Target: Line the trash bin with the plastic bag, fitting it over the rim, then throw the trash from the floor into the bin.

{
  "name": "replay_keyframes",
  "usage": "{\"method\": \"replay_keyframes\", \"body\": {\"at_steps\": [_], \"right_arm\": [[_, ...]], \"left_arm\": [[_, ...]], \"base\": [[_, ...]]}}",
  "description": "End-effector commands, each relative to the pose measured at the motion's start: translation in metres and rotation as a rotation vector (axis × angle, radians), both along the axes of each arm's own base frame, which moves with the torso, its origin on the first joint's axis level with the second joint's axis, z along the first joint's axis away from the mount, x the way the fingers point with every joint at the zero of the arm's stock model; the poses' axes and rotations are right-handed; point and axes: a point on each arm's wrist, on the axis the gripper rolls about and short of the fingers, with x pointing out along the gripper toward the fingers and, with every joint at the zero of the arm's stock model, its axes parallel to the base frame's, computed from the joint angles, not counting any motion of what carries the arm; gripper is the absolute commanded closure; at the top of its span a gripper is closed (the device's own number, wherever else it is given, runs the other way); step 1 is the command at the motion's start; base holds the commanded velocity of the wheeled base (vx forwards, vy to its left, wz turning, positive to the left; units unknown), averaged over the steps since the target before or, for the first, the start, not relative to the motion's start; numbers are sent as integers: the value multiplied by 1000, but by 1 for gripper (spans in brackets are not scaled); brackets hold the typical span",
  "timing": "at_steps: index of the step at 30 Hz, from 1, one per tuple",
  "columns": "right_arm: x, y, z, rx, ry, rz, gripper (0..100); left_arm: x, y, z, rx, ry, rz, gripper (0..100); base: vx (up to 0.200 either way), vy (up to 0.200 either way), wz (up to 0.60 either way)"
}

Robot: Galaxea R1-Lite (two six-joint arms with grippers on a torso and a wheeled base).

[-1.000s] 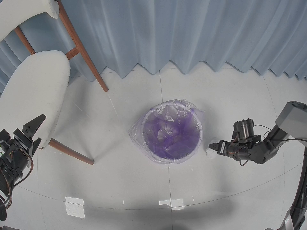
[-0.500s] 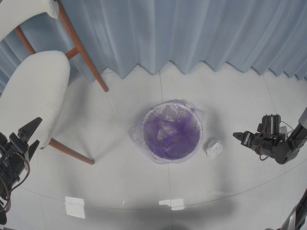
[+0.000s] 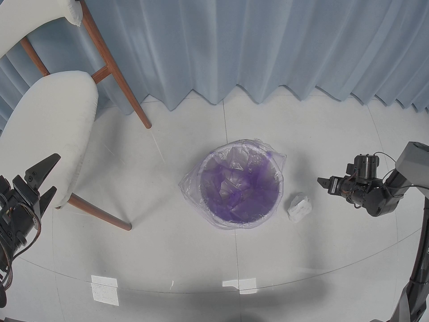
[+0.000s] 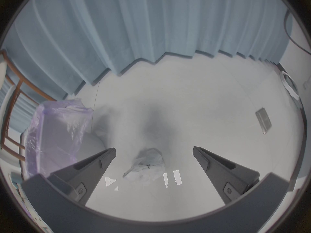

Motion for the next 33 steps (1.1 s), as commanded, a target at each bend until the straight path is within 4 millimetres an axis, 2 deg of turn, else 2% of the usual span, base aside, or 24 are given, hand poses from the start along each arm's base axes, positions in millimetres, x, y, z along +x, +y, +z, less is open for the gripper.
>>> {"method": "replay_keyframes", "body": {"at_steps": [1,8,19,26,33], "right_arm": [[36,3,-48,-34,85,75,0],[61,14,-56,-33,150,138,0],[65,34,-67,-32,224,224,0],[62,35,-85,-31,288,228,0],[72,33,-102,-29,292,221,0]], "left_arm": [[4,1,0,-1,11,5,0],[3,1,4,2,-11,7,0],[2,4,5,44,-22,34,0],[2,7,4,67,-21,57,0],[2,9,4,74,-20,70,0]], "base": [[0,0,0],[0,0,0],[0,0,0],[0,0,0],[0,0,0]]}}
